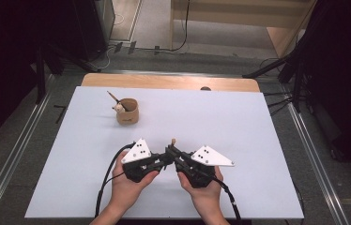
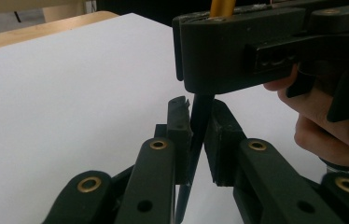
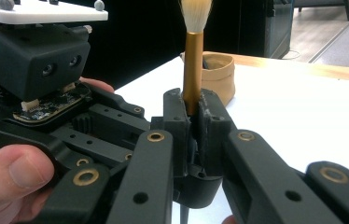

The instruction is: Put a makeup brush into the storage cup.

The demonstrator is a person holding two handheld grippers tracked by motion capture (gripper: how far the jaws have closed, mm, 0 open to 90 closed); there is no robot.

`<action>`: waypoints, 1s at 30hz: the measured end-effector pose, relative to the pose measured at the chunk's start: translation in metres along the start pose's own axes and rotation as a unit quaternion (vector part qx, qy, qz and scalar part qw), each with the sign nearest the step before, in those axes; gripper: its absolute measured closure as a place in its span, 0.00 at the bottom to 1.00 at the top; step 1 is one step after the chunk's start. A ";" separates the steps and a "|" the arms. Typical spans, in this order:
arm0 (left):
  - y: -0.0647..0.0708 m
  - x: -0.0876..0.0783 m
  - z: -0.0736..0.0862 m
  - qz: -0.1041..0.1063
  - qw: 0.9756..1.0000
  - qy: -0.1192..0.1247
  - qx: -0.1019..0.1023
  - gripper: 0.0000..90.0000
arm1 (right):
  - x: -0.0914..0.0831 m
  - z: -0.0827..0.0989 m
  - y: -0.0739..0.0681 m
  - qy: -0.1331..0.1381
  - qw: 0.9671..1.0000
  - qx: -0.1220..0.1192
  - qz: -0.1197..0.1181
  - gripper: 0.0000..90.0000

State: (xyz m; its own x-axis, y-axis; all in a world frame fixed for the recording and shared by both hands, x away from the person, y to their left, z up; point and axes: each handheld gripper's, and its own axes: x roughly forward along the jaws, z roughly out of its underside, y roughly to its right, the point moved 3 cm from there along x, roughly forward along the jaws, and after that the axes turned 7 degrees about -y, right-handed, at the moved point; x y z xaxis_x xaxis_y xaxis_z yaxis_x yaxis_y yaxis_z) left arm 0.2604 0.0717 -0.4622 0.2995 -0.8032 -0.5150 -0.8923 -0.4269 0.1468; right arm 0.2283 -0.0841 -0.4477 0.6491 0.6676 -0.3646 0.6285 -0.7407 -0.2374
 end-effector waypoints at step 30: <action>-0.015 -0.008 0.004 -0.015 1.000 0.007 -0.009 0.93 | -0.018 -0.005 0.023 0.025 0.998 0.014 0.060 0.00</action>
State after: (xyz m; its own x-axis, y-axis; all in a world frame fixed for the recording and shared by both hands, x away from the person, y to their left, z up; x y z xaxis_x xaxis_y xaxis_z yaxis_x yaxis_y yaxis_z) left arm 0.2701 0.0862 -0.4641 0.3315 -0.7957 -0.5070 -0.8763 -0.4588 0.1470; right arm 0.2330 -0.1134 -0.4424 0.7397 0.5768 -0.3466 0.5339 -0.8166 -0.2194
